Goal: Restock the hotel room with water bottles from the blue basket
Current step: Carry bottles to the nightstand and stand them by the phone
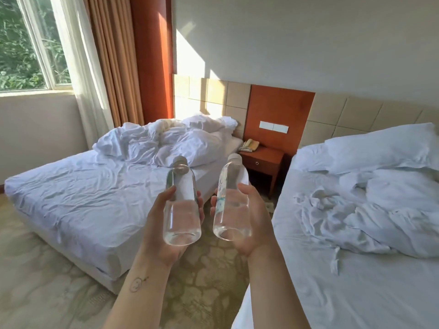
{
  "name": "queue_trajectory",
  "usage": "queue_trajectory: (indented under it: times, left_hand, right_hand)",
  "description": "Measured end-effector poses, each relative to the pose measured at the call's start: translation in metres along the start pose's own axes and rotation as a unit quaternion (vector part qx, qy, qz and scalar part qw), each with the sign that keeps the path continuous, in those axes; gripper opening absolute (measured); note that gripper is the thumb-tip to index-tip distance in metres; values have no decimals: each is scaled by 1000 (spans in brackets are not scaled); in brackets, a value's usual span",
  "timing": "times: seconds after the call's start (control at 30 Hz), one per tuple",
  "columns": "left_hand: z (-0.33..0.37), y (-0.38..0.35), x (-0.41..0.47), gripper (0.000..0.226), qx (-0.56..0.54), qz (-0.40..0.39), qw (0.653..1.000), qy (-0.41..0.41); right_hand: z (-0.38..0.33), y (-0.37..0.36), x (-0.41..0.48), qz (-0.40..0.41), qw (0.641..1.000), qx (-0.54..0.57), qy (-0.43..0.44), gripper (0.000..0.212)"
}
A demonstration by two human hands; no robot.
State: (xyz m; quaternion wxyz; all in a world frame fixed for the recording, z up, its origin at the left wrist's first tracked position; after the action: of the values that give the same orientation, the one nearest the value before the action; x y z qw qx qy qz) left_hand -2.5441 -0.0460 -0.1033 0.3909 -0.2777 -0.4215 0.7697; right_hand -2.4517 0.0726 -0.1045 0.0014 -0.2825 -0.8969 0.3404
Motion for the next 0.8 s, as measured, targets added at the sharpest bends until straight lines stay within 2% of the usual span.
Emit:
queue_trajectory:
  times: [0.1,0.23,0.43,0.53,0.7,0.8]
  left_hand:
    - [8,8,42,48,-10,-5,1000,25]
    - [32,13,105,62,-9,-5,1000,30]
    - [84,9,207,70,24,-41,998,49]
    - [105,10,251,76,54,-50,996,59]
    - [117,18,316,72,12,-36,994,103]
    - [114,22,359,70,10,-62,990,129]
  right_hand:
    - [-8,2,38,13,1000,-2,10,68]
    - [-20,0,98,18,999,-2,36,76]
    - [-44,-18,200,34,997,16,66,63]
    - [-53,-23,244,50,996,17,76,70]
    - [-69,-10,297,82,992,24,97,74]
    - [-80,6,326,95,989,44,107,73]
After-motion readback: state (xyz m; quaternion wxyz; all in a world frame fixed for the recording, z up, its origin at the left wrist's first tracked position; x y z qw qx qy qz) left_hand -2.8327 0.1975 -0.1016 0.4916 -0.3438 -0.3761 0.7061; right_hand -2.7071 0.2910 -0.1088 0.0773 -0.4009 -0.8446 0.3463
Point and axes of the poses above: each hand's wrist, its own x-axis towards the middle knuckle, its own y-axis out of the back of the hand, z = x × y, the point moved 3 cm from there along x, towards the middle knuckle, and after that the axes turned 1 degree about -y, right-handed, at the moved point
